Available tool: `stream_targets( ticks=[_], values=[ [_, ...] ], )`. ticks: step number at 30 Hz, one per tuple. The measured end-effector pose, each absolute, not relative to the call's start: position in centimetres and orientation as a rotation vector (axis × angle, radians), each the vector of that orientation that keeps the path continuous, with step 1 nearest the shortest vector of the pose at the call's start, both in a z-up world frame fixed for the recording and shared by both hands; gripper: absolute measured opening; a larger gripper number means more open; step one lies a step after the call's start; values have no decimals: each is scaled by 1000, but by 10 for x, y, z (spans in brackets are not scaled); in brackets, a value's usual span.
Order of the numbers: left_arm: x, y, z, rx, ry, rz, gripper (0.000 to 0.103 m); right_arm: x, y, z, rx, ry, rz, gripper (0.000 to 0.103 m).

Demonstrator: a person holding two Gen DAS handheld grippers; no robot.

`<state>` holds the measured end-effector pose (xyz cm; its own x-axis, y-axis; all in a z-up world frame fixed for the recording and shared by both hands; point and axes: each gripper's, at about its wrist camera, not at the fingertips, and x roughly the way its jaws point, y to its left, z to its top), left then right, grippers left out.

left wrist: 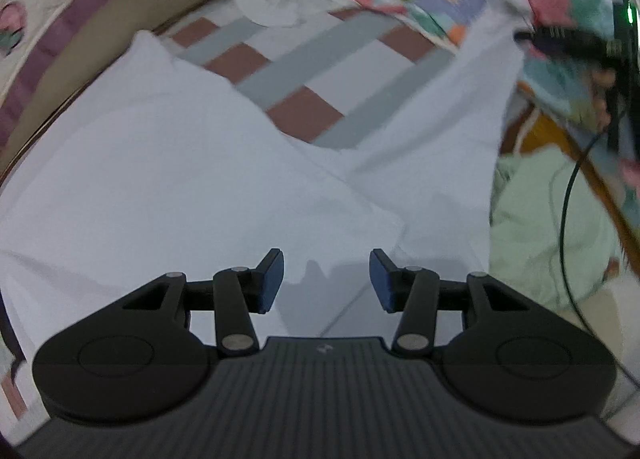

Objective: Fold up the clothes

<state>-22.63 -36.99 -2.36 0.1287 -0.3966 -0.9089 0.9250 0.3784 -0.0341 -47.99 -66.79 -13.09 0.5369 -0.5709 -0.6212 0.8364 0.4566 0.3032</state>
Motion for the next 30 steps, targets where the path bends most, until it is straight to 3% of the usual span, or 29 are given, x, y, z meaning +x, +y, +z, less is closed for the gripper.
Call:
stream_targets(
  ticks=[1, 3, 4, 5, 13, 19, 25, 28, 29, 30],
  values=[
    [-219, -367, -19, 596, 1041, -1066, 46, -478, -669, -134, 645, 453, -901, 54],
    [-203, -361, -13, 473, 1109, -1080, 46, -460, -665, -136, 543, 520, -850, 15],
    [-196, -358, -10, 418, 1134, -1075, 46, -451, -660, -135, 483, 542, -863, 14],
    [-190, -355, -7, 382, 1142, -1065, 46, -445, -653, -131, 444, 535, -855, 7],
    [-162, -331, 4, 234, 1166, -994, 46, -398, -566, -59, 325, 325, -532, 7],
    [-150, -316, 6, 238, 1133, -928, 48, -332, -471, -29, 278, 314, -123, 7],
    [-143, -300, -11, 313, 1113, -810, 48, -273, -385, -69, 197, 529, 86, 7],
    [-141, -297, -17, 351, 1124, -808, 48, -269, -373, -87, 228, 634, 218, 12],
    [-141, -298, -18, 361, 1126, -814, 48, -272, -372, -91, 248, 664, 269, 16],
    [-142, -300, -20, 375, 1124, -822, 48, -277, -374, -93, 272, 680, 290, 28]
  ],
)
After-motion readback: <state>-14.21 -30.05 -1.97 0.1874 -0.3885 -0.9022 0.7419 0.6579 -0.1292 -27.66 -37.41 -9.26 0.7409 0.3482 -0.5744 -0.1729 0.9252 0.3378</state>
